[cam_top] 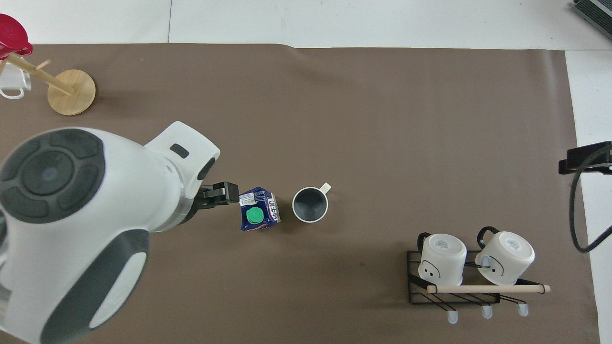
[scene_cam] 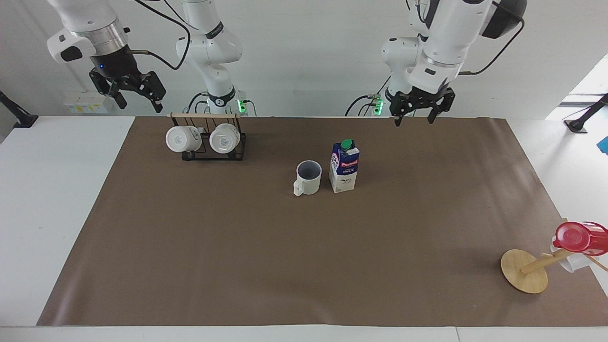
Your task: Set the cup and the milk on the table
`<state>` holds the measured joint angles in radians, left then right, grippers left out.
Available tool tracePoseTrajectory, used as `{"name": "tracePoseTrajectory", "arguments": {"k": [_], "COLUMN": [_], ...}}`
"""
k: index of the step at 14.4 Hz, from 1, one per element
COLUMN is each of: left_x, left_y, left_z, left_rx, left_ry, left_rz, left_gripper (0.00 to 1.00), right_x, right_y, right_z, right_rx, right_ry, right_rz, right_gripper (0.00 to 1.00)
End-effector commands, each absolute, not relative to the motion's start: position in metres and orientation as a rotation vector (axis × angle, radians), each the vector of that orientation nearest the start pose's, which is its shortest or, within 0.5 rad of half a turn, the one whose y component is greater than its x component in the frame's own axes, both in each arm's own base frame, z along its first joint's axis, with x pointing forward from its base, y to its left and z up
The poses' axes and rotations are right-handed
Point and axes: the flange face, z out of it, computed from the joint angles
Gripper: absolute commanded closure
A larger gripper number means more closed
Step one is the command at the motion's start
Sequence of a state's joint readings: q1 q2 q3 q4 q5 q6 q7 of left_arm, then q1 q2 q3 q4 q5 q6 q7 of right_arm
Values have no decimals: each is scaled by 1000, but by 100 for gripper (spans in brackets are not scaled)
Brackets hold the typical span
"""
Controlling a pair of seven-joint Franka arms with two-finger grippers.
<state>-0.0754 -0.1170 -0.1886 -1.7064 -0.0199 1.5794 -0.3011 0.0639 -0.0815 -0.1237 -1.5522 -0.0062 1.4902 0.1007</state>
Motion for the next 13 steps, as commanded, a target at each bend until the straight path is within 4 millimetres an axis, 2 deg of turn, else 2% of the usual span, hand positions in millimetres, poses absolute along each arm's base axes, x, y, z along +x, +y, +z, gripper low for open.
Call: {"name": "tracePoseTrajectory", "arguments": {"k": [1,3,7,12,13], "left_x": [501,504,504,501,501], "left_y": [-111,-93,-63,-51,-50], "left_z": [634,636,643,642,648], "left_rx": [-3140,-3137,-3138,-3128,-3134], "left_ry": [-102,-138,-75,-16,19], "left_rz": [56,63,86,131,113], "left_gripper": [0,0,0,0,0], "right_x": [515,515,515,515,515], "right_y": [-34,-34,-34,-34,-34], "right_z": [673,673,673,673,673], "right_rx": [-3119,-3119,-3119,-3119,-3119], "right_ry": [273,273,273,273,273], "right_rz": [-30,-30,-32,-30,-30], "right_gripper": [0,0,0,0,0]}}
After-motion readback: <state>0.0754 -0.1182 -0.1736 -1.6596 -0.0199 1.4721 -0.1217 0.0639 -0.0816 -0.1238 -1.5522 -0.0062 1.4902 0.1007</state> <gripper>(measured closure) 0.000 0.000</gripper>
